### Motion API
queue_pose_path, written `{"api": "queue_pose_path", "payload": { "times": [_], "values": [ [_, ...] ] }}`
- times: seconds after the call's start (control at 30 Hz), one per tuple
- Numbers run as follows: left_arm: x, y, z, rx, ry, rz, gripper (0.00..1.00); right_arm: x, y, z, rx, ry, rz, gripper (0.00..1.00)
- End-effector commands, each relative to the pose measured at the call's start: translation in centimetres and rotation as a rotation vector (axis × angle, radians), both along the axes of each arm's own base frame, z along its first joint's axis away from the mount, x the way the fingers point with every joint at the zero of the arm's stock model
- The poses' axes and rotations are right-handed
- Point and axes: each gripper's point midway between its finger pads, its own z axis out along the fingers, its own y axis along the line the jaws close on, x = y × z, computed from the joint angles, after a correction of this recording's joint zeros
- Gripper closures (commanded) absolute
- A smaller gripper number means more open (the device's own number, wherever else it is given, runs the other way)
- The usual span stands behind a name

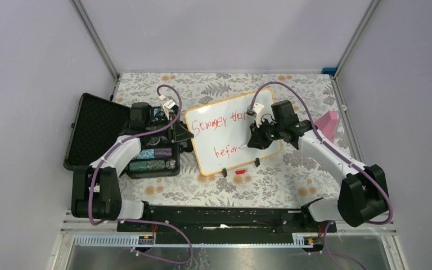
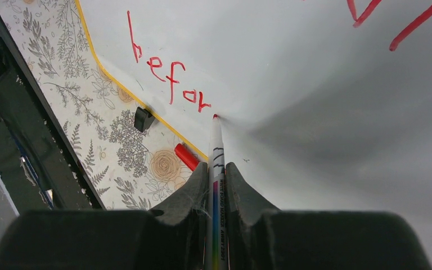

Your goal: Write a sentence on the whiteboard

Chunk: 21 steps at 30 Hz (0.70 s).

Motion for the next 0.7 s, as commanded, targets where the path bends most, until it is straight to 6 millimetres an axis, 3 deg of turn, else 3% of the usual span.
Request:
{"api": "queue_pose_path", "payload": {
  "times": [0.0,0.67],
  "values": [
    [0.7,0.0,0.4,0.026,-0.07,-0.007,1.0,1.2,0.3,0.9,0.015,-0.048,0.002,1.0],
    [0.7,0.0,0.2,0.027,-0.068,-0.007,1.0,2.9,-1.4,0.9,-0.05,-0.094,-0.084,1.0]
  ]
}}
